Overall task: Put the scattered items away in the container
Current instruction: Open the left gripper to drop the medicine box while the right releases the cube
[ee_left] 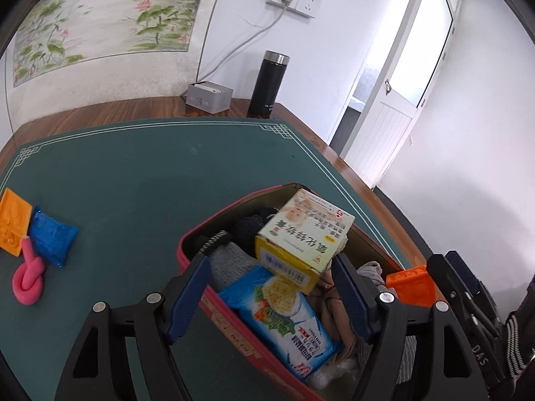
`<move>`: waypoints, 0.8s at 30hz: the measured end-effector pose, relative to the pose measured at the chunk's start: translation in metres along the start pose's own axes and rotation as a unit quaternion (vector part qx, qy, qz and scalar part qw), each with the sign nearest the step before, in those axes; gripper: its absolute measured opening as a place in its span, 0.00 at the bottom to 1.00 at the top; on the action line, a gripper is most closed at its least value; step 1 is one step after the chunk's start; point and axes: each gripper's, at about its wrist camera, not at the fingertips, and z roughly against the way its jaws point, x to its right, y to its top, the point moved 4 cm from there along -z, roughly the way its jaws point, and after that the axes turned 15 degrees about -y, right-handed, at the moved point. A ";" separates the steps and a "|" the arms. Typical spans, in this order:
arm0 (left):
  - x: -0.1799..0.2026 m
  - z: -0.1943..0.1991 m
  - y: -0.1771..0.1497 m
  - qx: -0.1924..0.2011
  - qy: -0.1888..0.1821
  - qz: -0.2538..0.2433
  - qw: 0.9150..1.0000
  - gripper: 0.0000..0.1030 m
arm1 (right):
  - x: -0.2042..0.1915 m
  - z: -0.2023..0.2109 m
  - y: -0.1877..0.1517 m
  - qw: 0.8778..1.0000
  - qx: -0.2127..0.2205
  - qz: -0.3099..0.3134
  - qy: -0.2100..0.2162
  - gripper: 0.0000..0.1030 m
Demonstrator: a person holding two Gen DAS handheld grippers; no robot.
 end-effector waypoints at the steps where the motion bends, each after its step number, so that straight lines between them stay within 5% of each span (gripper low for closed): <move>1: -0.002 0.003 0.001 0.004 0.001 0.002 1.000 0.74 | -0.001 0.000 0.000 1.000 0.000 0.001 0.001 0.73; 13: -0.018 -0.008 0.010 0.001 0.043 -0.006 0.999 0.74 | -0.009 0.003 -0.002 1.000 0.007 0.009 0.008 0.73; 24: -0.028 -0.017 0.021 0.004 0.026 0.007 1.000 0.74 | -0.011 0.003 -0.003 1.000 0.008 0.016 0.015 0.74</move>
